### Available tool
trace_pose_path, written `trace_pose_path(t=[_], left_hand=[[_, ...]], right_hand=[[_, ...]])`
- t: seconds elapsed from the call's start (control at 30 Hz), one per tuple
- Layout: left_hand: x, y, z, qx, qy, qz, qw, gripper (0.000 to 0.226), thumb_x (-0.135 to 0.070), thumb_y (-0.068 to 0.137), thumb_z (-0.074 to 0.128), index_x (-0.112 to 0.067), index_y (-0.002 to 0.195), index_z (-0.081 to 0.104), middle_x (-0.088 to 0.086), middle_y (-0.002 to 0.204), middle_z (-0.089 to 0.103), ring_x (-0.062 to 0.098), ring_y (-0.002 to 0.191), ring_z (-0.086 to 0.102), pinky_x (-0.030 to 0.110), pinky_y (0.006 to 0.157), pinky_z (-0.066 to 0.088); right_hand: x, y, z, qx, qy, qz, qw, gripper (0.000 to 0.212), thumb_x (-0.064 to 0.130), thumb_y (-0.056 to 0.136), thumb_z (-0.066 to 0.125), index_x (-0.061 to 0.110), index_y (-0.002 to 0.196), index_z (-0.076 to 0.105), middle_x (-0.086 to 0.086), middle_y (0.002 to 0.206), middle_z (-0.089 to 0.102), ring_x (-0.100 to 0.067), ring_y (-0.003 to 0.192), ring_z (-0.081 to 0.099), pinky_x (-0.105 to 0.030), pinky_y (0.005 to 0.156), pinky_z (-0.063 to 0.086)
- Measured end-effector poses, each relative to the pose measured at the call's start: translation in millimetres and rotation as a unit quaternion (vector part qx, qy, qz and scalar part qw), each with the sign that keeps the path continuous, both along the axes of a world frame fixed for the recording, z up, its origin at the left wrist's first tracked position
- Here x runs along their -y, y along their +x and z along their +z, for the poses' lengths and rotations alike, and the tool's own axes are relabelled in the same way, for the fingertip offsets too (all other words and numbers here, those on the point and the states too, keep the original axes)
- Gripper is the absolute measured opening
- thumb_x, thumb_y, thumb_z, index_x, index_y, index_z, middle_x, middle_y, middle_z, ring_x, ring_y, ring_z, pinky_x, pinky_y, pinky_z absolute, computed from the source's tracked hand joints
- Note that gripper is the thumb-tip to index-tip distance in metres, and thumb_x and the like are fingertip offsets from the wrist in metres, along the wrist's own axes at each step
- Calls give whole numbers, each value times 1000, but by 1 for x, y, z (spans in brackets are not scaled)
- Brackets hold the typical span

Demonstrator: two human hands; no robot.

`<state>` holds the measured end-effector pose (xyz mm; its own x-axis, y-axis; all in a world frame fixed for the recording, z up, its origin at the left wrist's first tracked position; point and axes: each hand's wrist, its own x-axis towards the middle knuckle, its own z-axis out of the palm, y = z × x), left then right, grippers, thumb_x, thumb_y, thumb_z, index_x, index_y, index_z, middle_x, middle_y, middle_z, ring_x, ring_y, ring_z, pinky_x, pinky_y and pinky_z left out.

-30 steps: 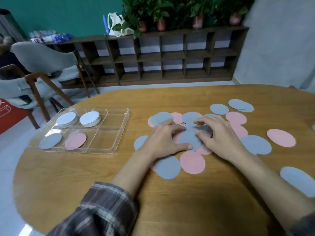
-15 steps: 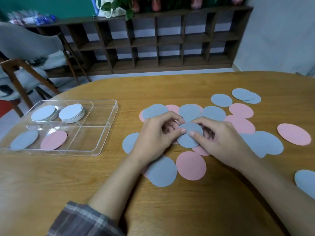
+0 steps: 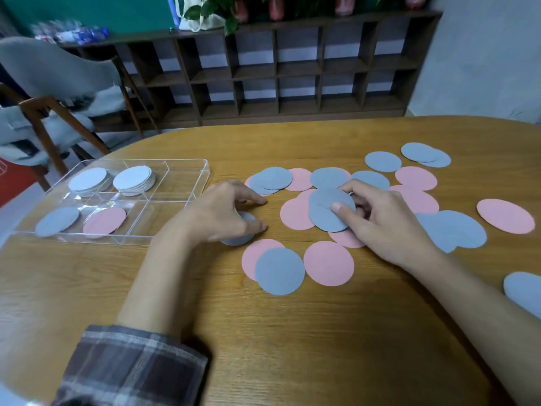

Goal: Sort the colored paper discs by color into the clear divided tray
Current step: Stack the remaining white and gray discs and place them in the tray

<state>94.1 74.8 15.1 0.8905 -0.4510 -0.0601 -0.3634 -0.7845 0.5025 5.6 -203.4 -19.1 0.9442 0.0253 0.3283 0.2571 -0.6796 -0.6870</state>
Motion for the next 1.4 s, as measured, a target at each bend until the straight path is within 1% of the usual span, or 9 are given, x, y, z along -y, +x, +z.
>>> trace_pose_path(t=[0.17, 0.43, 0.6, 0.77, 0.87, 1.0, 1.2, 1.33, 1.4], left_hand=[[-11, 3, 2, -31, 33, -11, 999, 51, -33, 78, 90, -38, 126, 72, -19, 141, 55, 7, 133, 49, 33, 116, 40], [-4, 4, -5, 13, -35, 35, 999, 43, -38, 62, 99, -32, 99, 79, -13, 105, 69, 6, 103, 62, 20, 83, 47], [2, 5, -8, 71, -68, 14, 995, 20, -27, 74, 94, -27, 88, 80, -7, 84, 63, 3, 79, 55, 8, 68, 40], [12, 3, -10, 53, -193, -7, 980, 5, -24, 87, 84, -25, 89, 80, -12, 68, 53, 5, 67, 47, 23, 67, 41], [23, -1, -11, 10, -304, -15, 953, 11, -20, 92, 79, -17, 103, 81, -6, 76, 52, 11, 73, 48, 24, 73, 41], [51, -15, -20, -19, -364, -5, 931, 12, -24, 86, 85, -17, 96, 82, -2, 74, 52, 18, 72, 45, 31, 71, 41], [67, -16, -27, 29, -383, 66, 921, 21, -24, 78, 92, -16, 81, 73, -12, 60, 54, 11, 58, 49, 21, 57, 47], [71, -25, -26, 30, -391, 50, 918, 28, -20, 80, 91, -6, 83, 67, 16, 68, 62, 34, 57, 67, 31, 49, 59], [73, -27, -24, 50, -371, 38, 927, 31, -23, 81, 91, -5, 82, 65, 17, 68, 66, 29, 56, 69, 24, 51, 56]], right_hand=[[0, 3, 0, 4, 4, 1, 1000, 6, 30, 100, 62, 26, 101, 66, -7, 69, 62, -21, 65, 53, -34, 59, 39], [-5, 3, 0, -2, -2, 6, 1000, 5, 28, 100, 63, 26, 102, 67, -10, 68, 61, -23, 64, 52, -34, 58, 39], [-7, 2, 3, -3, -4, -3, 1000, 10, 30, 102, 59, 28, 108, 67, -9, 72, 63, -22, 68, 57, -39, 62, 44], [-8, -1, 5, -7, 19, -18, 1000, 15, 30, 104, 54, 28, 110, 68, -11, 81, 70, -25, 75, 65, -47, 71, 53], [-10, -1, 8, -17, 38, -25, 999, 15, 26, 105, 54, 25, 110, 68, -2, 76, 71, -12, 70, 69, -38, 68, 57], [-12, -2, 12, -57, 97, -30, 993, 19, 22, 106, 51, 22, 109, 70, -3, 71, 72, -7, 62, 68, -21, 60, 56], [-13, -1, 14, -100, 144, -3, 984, 27, 21, 108, 45, 25, 109, 71, -8, 70, 72, -16, 61, 68, -39, 73, 57], [-16, -4, 15, -105, 148, 18, 983, 17, 30, 105, 53, 26, 106, 70, -5, 74, 72, -15, 64, 69, -44, 70, 61], [-16, -4, 12, -88, 119, 19, 989, 12, 27, 103, 58, 27, 107, 70, -2, 80, 71, -18, 68, 71, -48, 71, 63]])
